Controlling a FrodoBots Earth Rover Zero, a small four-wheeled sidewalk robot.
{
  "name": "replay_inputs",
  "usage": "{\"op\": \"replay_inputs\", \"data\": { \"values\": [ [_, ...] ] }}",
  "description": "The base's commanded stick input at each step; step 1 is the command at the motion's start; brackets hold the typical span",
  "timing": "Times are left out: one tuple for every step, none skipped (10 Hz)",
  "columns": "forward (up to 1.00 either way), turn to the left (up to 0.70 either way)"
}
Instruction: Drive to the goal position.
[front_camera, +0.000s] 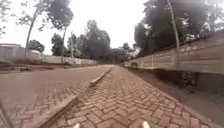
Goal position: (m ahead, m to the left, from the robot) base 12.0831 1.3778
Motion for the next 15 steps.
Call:
{"op": "replay_inputs", "data": {
  "values": [
    [0.70, 0.03],
    [0.70, -0.35],
    [0.70, -0.35],
    [0.70, -0.35],
    [0.70, -0.35],
    [0.70, -0.35],
    [0.70, -0.35],
    [0.70, -0.35],
    [0.70, 0.00],
    [0.70, 0.00],
    [0.70, 0.00],
    [0.70, 0.00],
    [0.70, 0.00],
    [0.70, 0.00],
    [0.70, 0.00]
  ]
}}
